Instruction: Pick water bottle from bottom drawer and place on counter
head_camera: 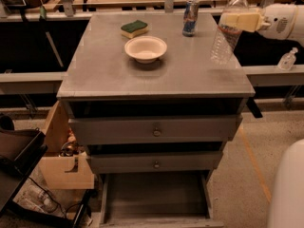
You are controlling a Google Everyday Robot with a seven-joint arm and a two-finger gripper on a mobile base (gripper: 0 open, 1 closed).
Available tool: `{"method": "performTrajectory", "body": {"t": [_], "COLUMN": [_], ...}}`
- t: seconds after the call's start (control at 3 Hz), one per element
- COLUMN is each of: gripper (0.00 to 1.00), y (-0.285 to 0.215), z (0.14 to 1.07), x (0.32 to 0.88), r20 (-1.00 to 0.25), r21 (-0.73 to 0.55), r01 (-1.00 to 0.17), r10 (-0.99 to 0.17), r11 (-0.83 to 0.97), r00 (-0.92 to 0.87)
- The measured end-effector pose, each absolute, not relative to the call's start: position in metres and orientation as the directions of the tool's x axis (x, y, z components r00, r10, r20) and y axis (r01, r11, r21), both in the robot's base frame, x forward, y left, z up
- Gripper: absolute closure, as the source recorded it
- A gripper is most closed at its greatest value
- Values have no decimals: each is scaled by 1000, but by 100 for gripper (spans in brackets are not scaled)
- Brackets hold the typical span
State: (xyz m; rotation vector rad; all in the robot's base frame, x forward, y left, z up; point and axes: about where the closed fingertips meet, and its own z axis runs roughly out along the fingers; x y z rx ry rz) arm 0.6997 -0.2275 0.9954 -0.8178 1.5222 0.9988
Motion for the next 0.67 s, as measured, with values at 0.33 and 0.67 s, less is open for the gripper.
{"method": "performTrajectory", "body": {"t": [0.33, 0.67], "gripper": [100, 100], "y": [-239, -246], "z": [1025, 1029], "x": [703, 710], "r20": [-996, -998], "r21": [86, 49], "r01": [-898, -884], "r10": [21, -10], "r11": [432, 465], "r00": [-86, -60]}}
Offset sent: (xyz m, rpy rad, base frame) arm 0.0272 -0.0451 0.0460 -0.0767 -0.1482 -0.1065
